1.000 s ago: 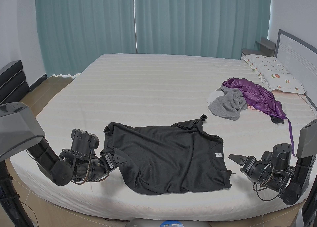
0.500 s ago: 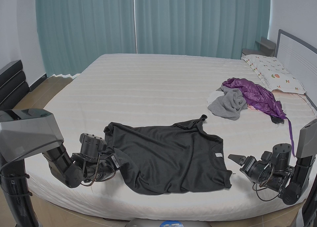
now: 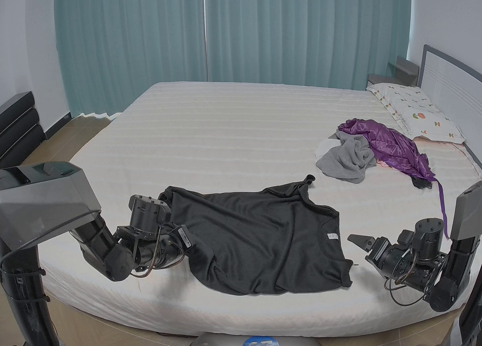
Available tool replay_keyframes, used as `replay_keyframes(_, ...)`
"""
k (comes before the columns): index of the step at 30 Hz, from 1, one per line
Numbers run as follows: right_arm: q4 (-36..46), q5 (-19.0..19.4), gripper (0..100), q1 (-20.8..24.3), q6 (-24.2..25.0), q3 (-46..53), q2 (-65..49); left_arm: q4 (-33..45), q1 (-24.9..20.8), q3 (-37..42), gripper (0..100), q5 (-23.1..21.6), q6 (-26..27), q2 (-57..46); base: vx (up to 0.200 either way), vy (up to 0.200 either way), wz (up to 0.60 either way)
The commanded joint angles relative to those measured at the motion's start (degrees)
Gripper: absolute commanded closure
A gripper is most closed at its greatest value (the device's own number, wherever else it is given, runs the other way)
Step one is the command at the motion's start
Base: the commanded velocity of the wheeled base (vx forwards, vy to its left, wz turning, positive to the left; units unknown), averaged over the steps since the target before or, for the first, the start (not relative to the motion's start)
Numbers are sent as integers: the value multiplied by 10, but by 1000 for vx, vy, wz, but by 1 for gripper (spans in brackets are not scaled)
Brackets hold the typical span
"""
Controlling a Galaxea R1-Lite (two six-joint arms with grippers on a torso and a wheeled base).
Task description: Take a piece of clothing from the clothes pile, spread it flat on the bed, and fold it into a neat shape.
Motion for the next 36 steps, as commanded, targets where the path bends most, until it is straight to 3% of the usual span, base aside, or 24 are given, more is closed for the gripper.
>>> replay_keyframes(1, -8, 0, 0, -2, 0, -1, 0, 32, -1, -55, 100, 2, 0, -3, 0, 0, 0)
replay_keyframes(6, -8, 0, 0, -2, 0, -1, 1, 89, -9, -107, 100, 2, -2, 0, 0, 0, 0)
replay_keyframes(23, -8, 1, 0, -2, 1, -2, 13, 90, -30, -211, 100, 2, -70, 74, 0, 0, 0)
replay_keyframes(24, -8, 1, 0, -2, 1, -2, 13, 89, -30, -211, 0, 2, -73, 74, 0, 0, 0)
replay_keyframes(36, -8, 0, 0, -2, 1, -2, 16, 87, 6, -196, 0, -6, -85, -4, 0, 0, 0)
